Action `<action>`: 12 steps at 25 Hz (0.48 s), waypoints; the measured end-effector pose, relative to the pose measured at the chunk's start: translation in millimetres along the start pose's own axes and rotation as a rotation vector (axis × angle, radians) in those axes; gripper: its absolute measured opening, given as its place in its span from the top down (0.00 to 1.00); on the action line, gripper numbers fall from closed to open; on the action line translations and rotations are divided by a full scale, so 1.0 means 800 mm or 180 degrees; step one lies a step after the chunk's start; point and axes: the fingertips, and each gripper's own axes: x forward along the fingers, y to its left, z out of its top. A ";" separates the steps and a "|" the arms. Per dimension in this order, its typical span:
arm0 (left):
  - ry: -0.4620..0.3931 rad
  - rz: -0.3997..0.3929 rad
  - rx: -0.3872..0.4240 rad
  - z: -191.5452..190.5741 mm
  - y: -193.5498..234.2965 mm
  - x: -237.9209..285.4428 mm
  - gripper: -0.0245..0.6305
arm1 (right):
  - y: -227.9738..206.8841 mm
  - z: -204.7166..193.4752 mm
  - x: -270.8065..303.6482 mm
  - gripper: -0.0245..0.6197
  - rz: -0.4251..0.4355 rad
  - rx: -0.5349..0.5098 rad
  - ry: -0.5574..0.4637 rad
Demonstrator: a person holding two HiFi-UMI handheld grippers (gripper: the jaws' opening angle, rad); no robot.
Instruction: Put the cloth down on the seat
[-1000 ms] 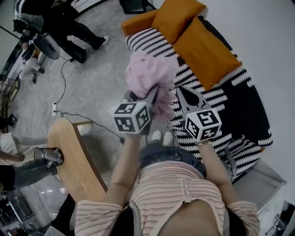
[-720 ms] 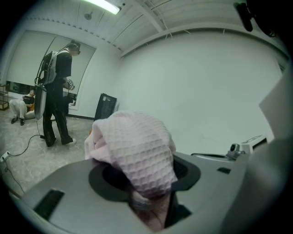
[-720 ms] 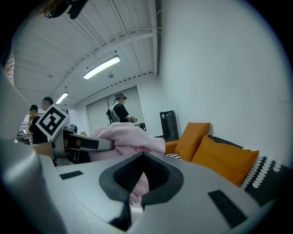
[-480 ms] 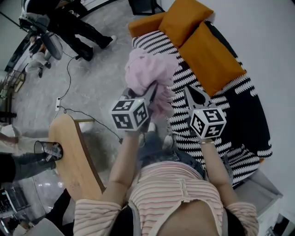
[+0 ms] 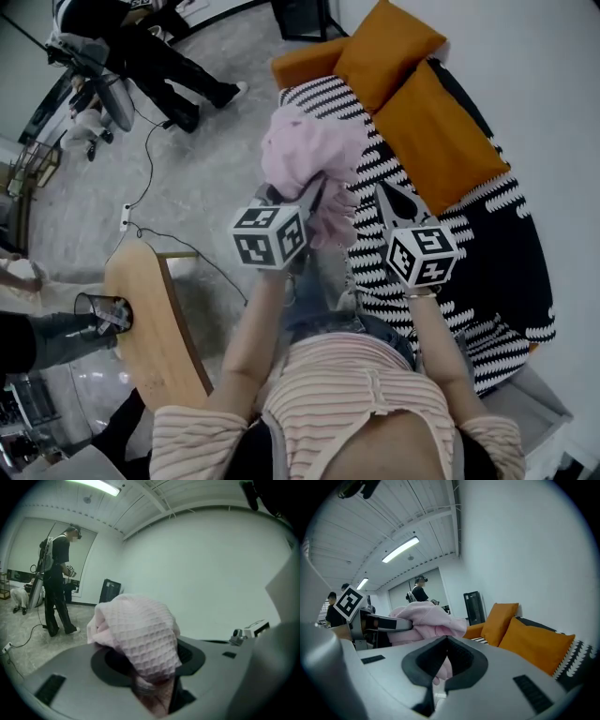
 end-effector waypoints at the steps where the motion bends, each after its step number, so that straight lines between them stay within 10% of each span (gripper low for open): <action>1: 0.0003 -0.0002 0.0011 0.001 0.005 0.004 0.63 | 0.000 0.001 0.006 0.95 -0.0005 -0.0006 0.0001; 12: 0.0087 -0.0131 -0.0105 0.037 0.098 0.078 0.63 | -0.009 0.025 0.122 0.95 -0.0134 -0.0029 0.0124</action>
